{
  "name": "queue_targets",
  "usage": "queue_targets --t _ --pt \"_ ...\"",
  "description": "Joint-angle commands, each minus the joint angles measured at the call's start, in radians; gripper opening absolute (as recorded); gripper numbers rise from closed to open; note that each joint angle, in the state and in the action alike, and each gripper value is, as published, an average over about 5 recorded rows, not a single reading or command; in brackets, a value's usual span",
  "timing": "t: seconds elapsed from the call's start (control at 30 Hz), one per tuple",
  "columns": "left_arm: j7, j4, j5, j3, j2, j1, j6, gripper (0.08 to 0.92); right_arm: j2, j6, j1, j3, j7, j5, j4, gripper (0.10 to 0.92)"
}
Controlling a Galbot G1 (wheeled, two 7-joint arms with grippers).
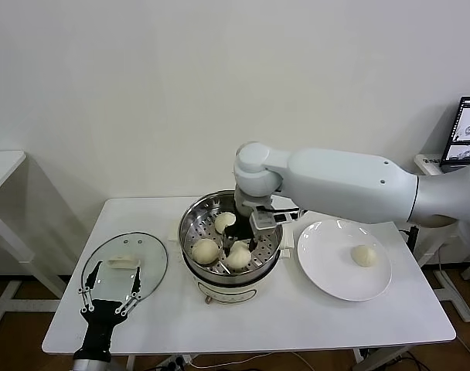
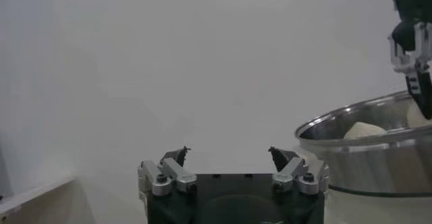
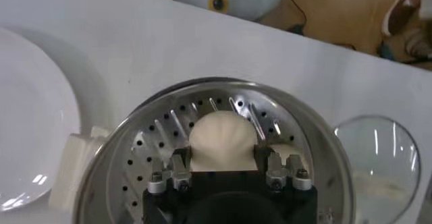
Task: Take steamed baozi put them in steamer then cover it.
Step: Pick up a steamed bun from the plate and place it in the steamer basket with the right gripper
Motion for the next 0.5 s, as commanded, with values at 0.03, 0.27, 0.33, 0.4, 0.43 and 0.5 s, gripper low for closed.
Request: queue_targets --t 0.03,0.27,0.33,0.4,0.43,0.5 --pt "0.0 0.0 -0.003 -0.003 0.0 0.001 -0.002 0.823 0.017 0.031 -0.032 -0.002 0.005 -0.049 0.012 0.646" --pt "-0.001 0.003 -0.006 -0.006 0.0 -0.002 -0.003 0.823 0.017 0.033 -0.033 0.001 0.01 -0.068 0.012 0.69" --pt "-0.001 0.004 -0.006 -0.006 0.0 -0.002 -0.003 0.823 0.013 0.033 -0.031 0.005 0.012 -0.074 0.013 0.734" --pt "-0.001 0.003 -0.007 -0.006 0.0 -0.003 -0.003 0.823 0.007 0.032 -0.028 0.012 0.012 -0.079 0.013 0.777" --pt "-0.001 0.003 -0.007 -0.007 0.001 -0.003 -0.003 0.823 0.001 0.031 -0.027 0.017 0.013 -0.082 0.013 0.798" --pt "-0.001 0.003 -0.007 -0.007 0.001 -0.003 -0.002 0.823 -0.013 0.027 -0.024 0.033 0.013 -0.082 0.01 0.814"
